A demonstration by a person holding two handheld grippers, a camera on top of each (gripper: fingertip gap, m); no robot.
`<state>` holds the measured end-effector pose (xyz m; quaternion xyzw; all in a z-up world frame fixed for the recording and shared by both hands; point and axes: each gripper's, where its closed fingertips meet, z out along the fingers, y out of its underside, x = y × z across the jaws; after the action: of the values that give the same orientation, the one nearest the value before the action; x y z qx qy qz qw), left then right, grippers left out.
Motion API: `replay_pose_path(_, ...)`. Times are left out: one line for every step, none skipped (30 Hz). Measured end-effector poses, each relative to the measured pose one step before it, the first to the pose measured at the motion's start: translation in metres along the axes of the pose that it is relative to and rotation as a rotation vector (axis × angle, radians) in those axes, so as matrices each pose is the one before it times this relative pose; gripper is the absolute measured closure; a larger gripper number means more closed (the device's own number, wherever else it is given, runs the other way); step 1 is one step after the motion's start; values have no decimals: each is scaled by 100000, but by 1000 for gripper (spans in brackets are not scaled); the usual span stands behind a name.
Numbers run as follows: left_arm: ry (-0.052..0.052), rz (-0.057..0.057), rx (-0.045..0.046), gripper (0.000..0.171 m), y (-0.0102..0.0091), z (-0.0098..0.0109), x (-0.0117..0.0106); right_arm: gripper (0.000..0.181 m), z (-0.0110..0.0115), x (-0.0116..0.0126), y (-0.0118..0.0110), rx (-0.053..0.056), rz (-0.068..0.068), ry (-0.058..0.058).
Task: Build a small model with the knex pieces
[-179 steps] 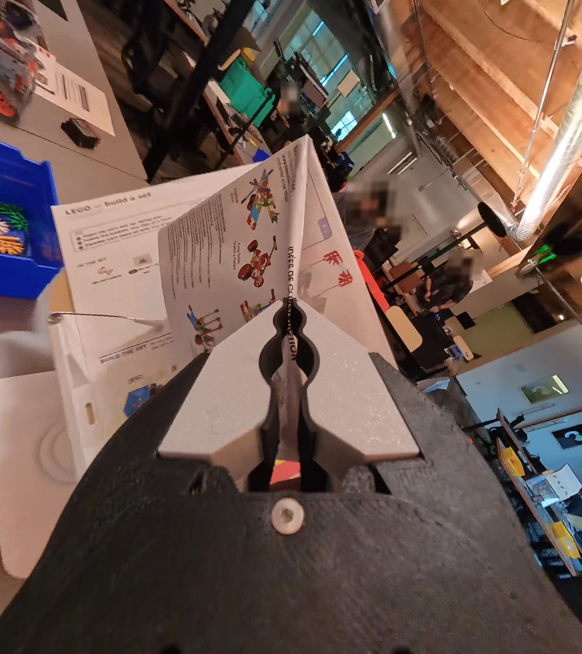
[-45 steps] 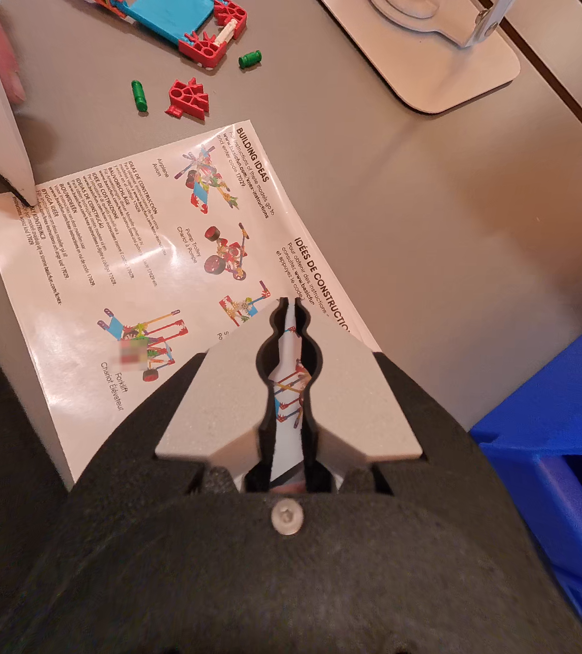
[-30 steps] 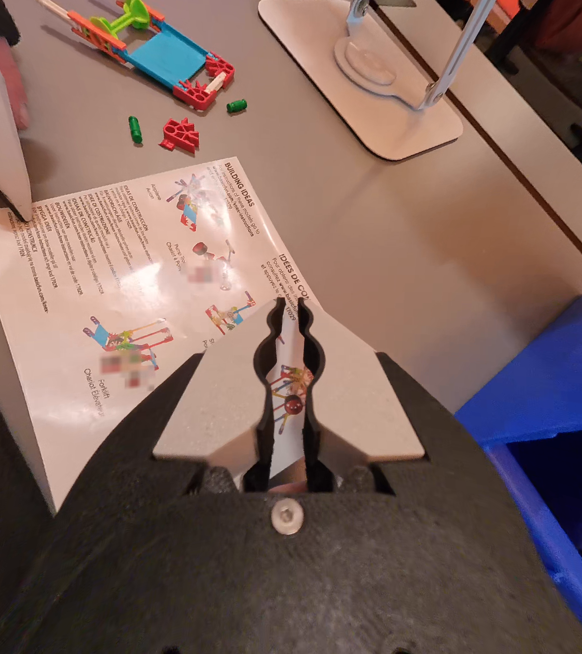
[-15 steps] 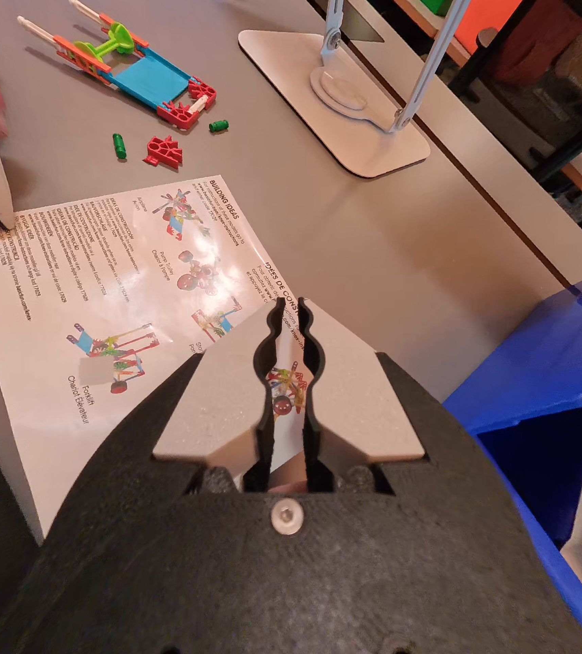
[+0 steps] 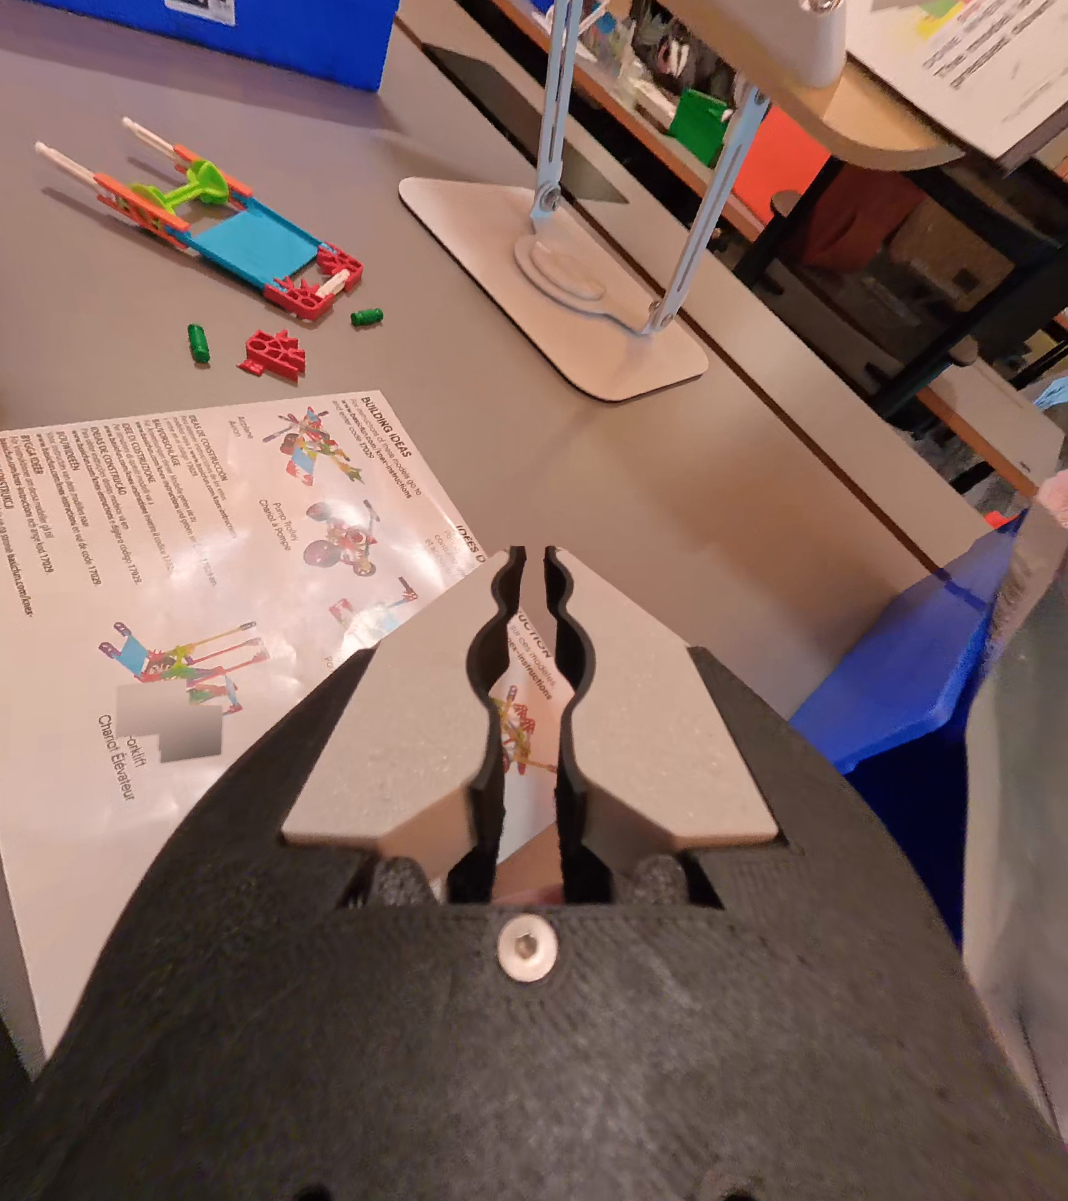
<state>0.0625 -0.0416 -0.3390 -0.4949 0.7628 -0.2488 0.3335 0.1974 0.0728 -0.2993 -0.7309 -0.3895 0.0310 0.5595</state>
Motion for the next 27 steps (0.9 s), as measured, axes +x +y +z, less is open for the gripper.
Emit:
replay_pose_path(-378, 710, -137, 133, 31, -9, -22, 176, -52, 98, -98, 696, -93, 424)
replay_pose_path(-222, 371, 6, 133, 20, 6, -16, 176, -33, 87, -55, 475, -351, 525)
replay_pose_path(-67, 31, 31, 132, 20, 7, -12, 176, -26, 69, -67, 474, -664, 552)
replay_pose_path(-169, 221, 26, 132, 3, 8, -36, 176, -31, 16, -106, 753, -704, 278)
replay_pose_path(-567, 698, 209, 131, -27, -28, -71, 177, -36, -3, -104, 687, -370, 62)
replay_pose_path(-751, 809, 404, 131, -68, -35, -98, 177, -28, 67, -25, 275, -171, 289)
replay_pose_path(-298, 381, 172, 131, -19, -31, -54, 177, -41, 122, -19, 270, -300, 612)
replay_pose_path(-202, 98, 33, 132, 5, -6, -41, 177, -79, 168, -105, 630, -360, 915)
replay_pose_path(-367, 203, 6, 131, 46, -4, -66, 177, -102, 194, -143, 798, -158, 1087)
replay_pose_path(-139, 124, -315, 131, 86, 17, -43, 177, -96, 167, -149, 732, -35, 923)
replay_pose_path(-101, 45, -125, 131, 68, 29, -17, 177, -82, 126, -112, 602, -78, 698)
replay_pose_path(0, 45, -146, 131, 65, 36, -6, 177, -72, 110, -97, 519, -105, 611)
replay_pose_path(-33, 152, -124, 131, 54, 37, 0, 177, -44, 108, -55, 356, -135, 604)
replay_pose_path(54, 153, 10, 131, 0, 36, 19, 177, -7, 86, 5, 36, -121, 450)
replay_pose_path(-34, 113, 180, 131, -28, 27, -3, 177, 7, 74, 41, -76, -270, 400)
replay_pose_path(16, 67, 84, 131, -34, 15, -2, 177, -8, 44, -16, 178, -614, 449)
replay_pose_path(-35, 157, 35, 132, -18, 4, -22, 177, -2, -8, -10, 179, -755, 210)
replay_pose_path(-349, 204, 105, 132, -43, 3, -87, 177, -7, 33, 84, -260, -809, 241)
replay_pose_path(-640, -65, 349, 132, -102, 2, -143, 177, -40, 42, 42, 29, -834, 226)
replay_pose_path(-345, -635, 247, 131, -119, 29, -121, 177, -102, -84, -154, 1120, -224, -475)
replay_pose_path(-115, -578, 31, 131, -100, 43, -64, 177, -104, -103, -272, 1559, 333, -577)
replay_pose_path(-680, 240, -121, 130, -5, 14, -111, 177, -81, -39, -198, 1165, -109, -42)
replay_pose_path(-1016, 754, -812, 131, 155, -2, -121, 177, -35, -23, -65, 601, -645, 1)
replay_pose_path(-1212, 926, -1204, 130, 210, -60, -137, 177, -16, 29, 48, 92, -669, 217)
replay_pose_path(-1714, 764, -878, 130, 122, -135, -195, 177, -11, 120, 108, -122, -654, 734)
replay_pose_path(-1631, 39, -755, 130, 81, -225, -217, 177, -48, 171, 58, 127, -706, 848)
replay_pose_path(-1473, -256, -387, 130, 33, -321, -241, 177, -95, 217, -18, 499, -595, 1041)
